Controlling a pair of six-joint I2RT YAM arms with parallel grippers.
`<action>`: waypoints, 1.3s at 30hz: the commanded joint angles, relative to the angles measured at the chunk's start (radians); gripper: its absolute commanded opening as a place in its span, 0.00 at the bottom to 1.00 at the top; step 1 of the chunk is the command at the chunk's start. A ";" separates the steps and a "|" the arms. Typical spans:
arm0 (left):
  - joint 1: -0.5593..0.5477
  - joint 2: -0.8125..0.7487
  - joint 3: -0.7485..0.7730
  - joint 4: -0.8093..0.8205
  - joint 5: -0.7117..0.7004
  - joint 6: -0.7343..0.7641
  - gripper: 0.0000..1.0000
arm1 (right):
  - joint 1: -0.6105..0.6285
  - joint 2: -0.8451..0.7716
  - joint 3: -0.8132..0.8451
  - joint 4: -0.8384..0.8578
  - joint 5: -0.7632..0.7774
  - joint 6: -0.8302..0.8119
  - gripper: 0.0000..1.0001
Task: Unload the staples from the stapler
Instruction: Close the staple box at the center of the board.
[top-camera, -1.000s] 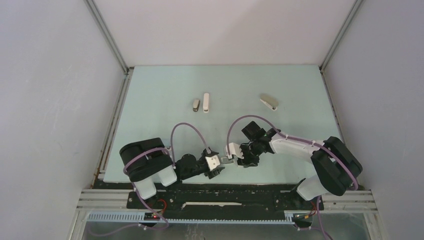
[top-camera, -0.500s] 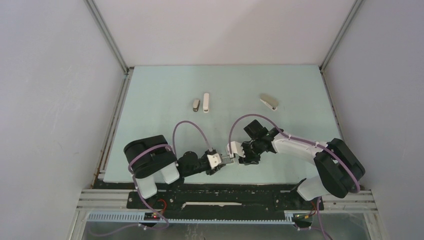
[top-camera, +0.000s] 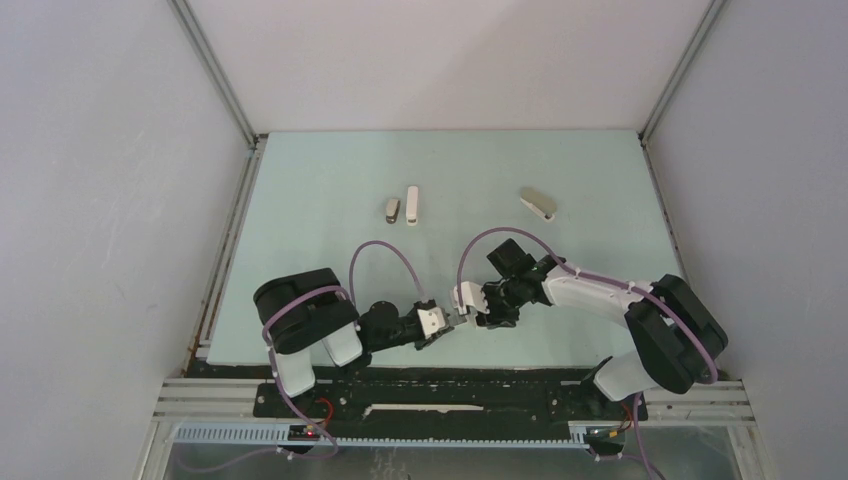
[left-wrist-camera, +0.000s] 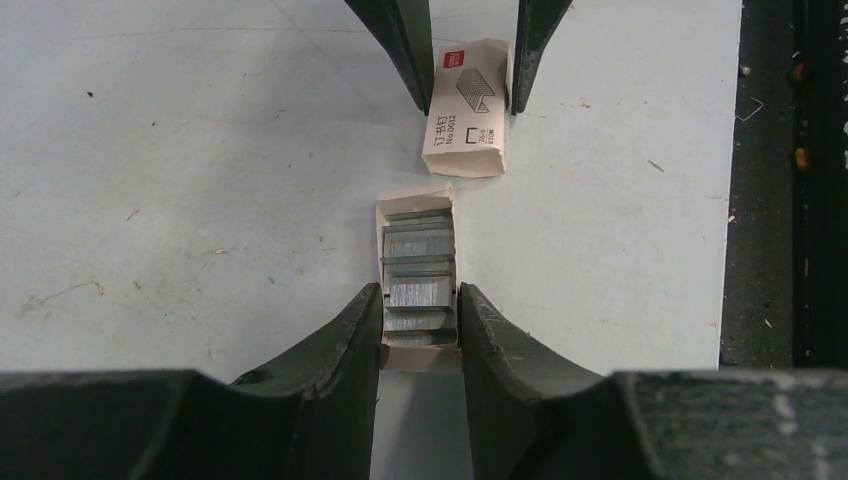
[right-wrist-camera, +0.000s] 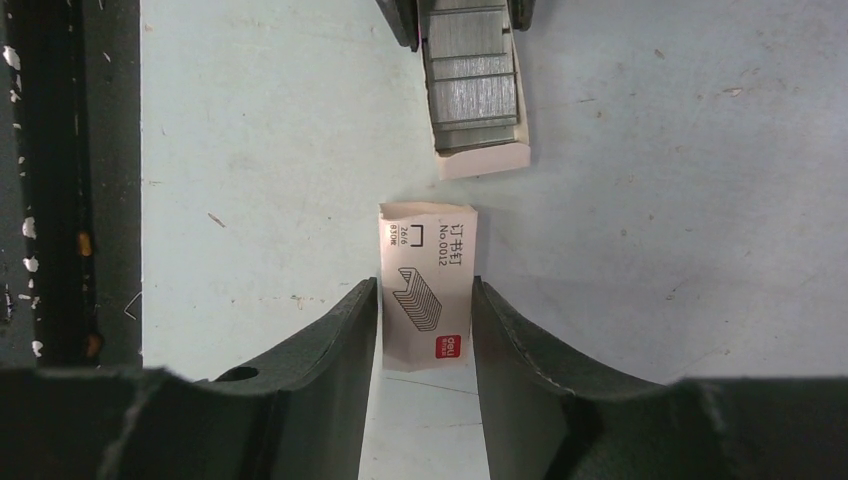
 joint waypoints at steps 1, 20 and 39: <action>0.007 0.021 0.031 0.020 0.041 -0.010 0.37 | 0.013 0.022 0.028 -0.007 0.000 -0.017 0.49; 0.007 0.066 0.073 0.020 0.124 -0.055 0.33 | 0.017 0.042 0.038 0.024 0.018 0.033 0.43; 0.007 0.051 0.094 -0.014 0.188 -0.024 0.32 | 0.025 0.051 0.044 0.007 0.018 0.026 0.43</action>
